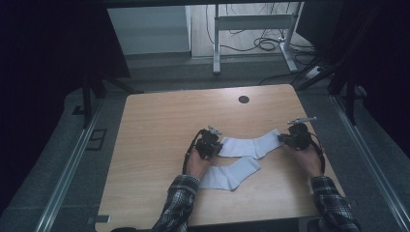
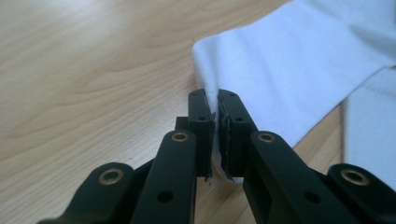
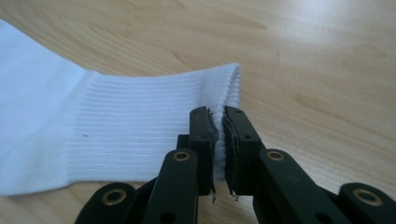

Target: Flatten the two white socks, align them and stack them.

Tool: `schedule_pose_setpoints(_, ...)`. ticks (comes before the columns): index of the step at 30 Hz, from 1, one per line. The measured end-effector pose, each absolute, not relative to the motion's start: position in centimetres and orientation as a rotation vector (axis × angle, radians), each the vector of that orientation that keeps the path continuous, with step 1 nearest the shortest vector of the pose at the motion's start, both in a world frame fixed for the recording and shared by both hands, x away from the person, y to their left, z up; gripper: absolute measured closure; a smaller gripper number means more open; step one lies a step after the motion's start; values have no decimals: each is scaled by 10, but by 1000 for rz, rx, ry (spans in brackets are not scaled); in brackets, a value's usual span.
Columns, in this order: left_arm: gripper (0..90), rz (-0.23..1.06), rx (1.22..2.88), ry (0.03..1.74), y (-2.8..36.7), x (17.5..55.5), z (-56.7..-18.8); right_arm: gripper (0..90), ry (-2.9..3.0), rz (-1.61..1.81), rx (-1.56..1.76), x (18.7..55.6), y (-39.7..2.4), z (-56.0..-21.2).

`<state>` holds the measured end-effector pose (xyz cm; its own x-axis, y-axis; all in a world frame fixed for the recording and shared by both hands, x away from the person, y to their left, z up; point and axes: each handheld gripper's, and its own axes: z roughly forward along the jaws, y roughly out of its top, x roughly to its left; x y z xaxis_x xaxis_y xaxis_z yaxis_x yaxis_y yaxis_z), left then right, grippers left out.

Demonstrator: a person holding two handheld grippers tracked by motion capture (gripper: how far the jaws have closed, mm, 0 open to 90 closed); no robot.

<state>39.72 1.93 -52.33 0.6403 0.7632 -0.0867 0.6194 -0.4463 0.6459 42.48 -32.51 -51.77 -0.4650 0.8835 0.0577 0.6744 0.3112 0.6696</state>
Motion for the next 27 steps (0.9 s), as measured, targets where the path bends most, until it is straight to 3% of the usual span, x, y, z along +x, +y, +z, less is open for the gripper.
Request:
schedule_pose_setpoints(16, 835, 344, 2011, 1090, 81, 379, -472, 809, 2229, 1071, 1192, 406, -288, -461)
schedule_pose_setpoints(27, 839, 332, 2056, 1075, 93, 353, -462, 808, 2296, 1073, 1165, 393, -281, -452)
